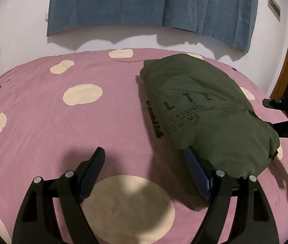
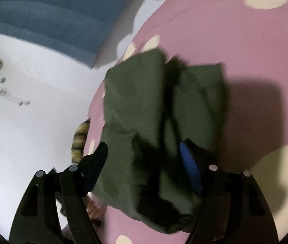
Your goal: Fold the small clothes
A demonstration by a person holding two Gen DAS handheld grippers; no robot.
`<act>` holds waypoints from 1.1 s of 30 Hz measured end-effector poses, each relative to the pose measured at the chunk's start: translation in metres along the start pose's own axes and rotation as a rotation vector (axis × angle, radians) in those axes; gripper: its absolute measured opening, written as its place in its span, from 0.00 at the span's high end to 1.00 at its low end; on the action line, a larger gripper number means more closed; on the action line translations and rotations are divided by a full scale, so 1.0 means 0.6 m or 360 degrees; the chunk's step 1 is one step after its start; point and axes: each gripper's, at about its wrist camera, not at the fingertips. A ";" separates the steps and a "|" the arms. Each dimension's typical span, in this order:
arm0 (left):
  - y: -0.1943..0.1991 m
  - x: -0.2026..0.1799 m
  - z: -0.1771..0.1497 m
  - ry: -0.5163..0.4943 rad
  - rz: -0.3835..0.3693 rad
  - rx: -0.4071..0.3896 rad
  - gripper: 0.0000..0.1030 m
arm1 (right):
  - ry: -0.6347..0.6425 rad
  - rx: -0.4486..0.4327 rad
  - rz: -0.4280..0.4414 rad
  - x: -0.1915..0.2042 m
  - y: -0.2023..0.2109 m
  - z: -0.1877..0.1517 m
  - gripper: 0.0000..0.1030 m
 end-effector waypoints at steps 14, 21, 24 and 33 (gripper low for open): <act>0.006 0.003 0.005 -0.0011 -0.0003 0.0012 0.23 | 0.0240 0.0060 -0.0198 0.073 -0.047 -0.002 0.92; 0.035 0.018 0.015 0.0027 -0.0040 -0.0046 0.23 | 0.0412 -0.0102 -0.0183 0.149 0.014 0.002 0.93; 0.032 0.018 0.013 0.0037 -0.0065 -0.0028 0.23 | 0.0374 -0.0122 -0.0238 0.124 0.036 -0.004 0.93; 0.018 -0.010 0.005 0.0003 -0.0107 0.0026 0.22 | 0.0093 -0.0113 -0.0237 -0.019 0.031 -0.023 0.93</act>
Point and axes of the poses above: each gripper's, at about its wrist camera, not at the fingertips, and y roughly against the way its jaws point, x to its left, z to its top, and after that the axes turned 12 degrees about z, right-handed
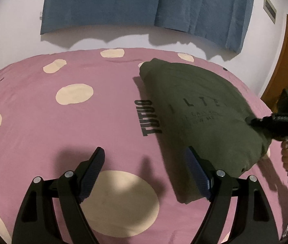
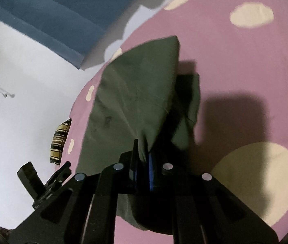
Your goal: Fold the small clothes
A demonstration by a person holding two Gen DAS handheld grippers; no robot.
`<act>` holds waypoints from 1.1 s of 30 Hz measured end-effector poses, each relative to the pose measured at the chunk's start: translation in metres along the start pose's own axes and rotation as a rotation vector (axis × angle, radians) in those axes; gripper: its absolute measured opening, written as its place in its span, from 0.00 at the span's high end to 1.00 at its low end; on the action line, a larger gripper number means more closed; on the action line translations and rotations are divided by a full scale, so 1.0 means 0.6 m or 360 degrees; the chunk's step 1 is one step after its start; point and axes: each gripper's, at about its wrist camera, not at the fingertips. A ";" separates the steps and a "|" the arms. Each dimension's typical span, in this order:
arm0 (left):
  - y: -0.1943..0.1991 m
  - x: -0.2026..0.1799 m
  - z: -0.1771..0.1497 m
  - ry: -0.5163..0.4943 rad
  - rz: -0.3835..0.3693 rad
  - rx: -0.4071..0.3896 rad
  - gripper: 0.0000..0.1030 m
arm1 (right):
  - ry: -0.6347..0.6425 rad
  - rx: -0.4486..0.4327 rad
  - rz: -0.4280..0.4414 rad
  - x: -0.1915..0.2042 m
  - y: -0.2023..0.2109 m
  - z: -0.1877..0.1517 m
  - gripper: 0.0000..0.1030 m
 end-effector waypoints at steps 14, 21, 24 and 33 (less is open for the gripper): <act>-0.002 -0.021 -0.012 -0.0030 -0.0022 0.0036 0.22 | -0.0129 -0.0049 0.0078 -0.033 -0.011 -0.012 0.88; -0.001 -0.033 -0.016 -0.0041 -0.0050 0.0061 0.22 | -0.0152 -0.0101 0.0053 -0.030 0.010 -0.031 0.73; 0.002 -0.037 -0.015 -0.0040 -0.0070 0.0067 0.22 | -0.0141 -0.0134 0.0033 -0.022 0.032 -0.040 0.60; -0.018 -0.022 0.000 0.0117 -0.0437 0.0234 0.17 | -0.0109 -0.0170 -0.0024 -0.020 0.082 -0.067 0.29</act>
Point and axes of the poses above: each gripper's, at about its wrist camera, not at the fingertips, and y roughly against the way its jaws point, x to its left, z to its top, and after that the axes turned 12 degrees about z, right-handed
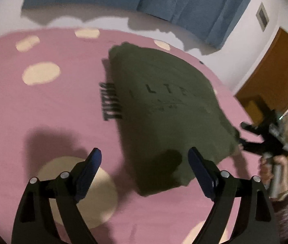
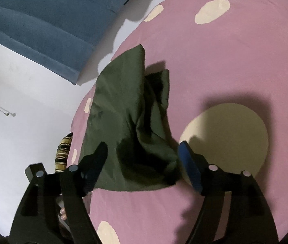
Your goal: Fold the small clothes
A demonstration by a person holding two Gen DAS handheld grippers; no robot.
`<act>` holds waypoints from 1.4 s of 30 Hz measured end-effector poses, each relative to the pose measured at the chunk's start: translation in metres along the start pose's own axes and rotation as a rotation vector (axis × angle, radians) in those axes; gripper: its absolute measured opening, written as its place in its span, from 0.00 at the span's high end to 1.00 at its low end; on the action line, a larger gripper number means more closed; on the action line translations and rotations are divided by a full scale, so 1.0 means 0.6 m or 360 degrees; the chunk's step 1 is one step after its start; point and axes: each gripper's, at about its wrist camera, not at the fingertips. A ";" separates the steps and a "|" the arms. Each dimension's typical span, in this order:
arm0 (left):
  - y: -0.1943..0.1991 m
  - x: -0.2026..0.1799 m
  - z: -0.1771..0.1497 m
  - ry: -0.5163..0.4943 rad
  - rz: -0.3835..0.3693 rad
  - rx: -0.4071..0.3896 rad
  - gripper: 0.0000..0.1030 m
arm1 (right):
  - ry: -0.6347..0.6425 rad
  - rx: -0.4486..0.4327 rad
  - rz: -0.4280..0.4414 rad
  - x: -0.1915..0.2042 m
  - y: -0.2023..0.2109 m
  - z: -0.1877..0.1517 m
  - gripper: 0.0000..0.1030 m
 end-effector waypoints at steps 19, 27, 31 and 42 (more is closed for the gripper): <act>-0.096 -0.006 -0.002 0.0160 -0.0251 0.0264 0.33 | 0.0084 0.0260 -0.0034 -0.019 -0.096 0.005 0.62; -0.090 -0.024 -0.008 0.0080 -0.0165 0.0223 0.37 | 0.0088 0.0257 -0.0010 -0.030 -0.105 0.005 0.68; -0.088 -0.025 -0.008 0.0077 -0.0170 0.0221 0.37 | 0.0082 0.0244 0.0009 -0.030 -0.104 -0.004 0.68; -0.095 -0.015 0.000 0.0077 -0.0181 0.0221 0.36 | 0.0081 0.0235 0.0021 -0.039 -0.096 -0.007 0.67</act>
Point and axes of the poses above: each gripper's, at about its wrist camera, not at the fingertips, and y roughly against the way its jaws point, x to its left, z to its top, and after that the axes turned 12 degrees about z, right-handed
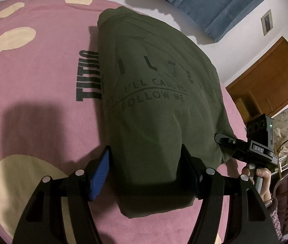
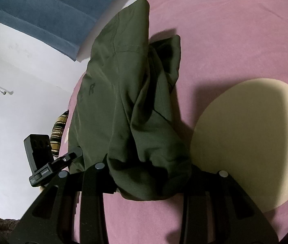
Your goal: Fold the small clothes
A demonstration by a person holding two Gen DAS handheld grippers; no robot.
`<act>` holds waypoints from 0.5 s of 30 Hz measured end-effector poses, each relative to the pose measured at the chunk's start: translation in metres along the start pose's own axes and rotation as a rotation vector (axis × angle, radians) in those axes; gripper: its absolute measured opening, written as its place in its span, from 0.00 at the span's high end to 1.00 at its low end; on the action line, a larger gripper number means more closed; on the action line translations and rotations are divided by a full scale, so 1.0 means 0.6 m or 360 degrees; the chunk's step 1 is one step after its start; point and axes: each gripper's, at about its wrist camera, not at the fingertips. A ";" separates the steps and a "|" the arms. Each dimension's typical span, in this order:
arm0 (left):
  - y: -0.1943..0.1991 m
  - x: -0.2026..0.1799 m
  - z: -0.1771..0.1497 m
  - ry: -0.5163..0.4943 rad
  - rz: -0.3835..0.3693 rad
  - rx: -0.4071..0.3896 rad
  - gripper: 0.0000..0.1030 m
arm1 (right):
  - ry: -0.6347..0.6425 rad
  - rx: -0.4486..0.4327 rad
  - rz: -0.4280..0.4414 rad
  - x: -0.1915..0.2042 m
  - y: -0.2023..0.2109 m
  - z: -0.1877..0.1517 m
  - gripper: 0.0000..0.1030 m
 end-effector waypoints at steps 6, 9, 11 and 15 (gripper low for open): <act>0.009 0.008 -0.002 -0.0013 -0.0038 -0.0041 0.21 | 0.0002 -0.0029 0.0078 -0.001 0.013 -0.002 0.51; 0.027 0.009 -0.003 -0.0045 -0.0066 -0.0046 0.18 | 0.0053 -0.0036 0.0100 0.009 0.026 -0.003 0.30; 0.039 0.013 -0.002 -0.0078 -0.0070 -0.0055 0.17 | 0.0089 -0.0077 0.0076 0.014 0.042 0.003 0.23; 0.050 0.037 0.024 -0.0074 -0.0086 -0.0077 0.16 | 0.0038 -0.0148 0.0099 -0.009 0.065 0.032 0.18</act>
Point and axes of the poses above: each gripper's, at about its wrist camera, not at the fingertips, and y roughly against the way its jaws point, x to its left, z to its top, and after that the axes turned 12 degrees about z, right-handed
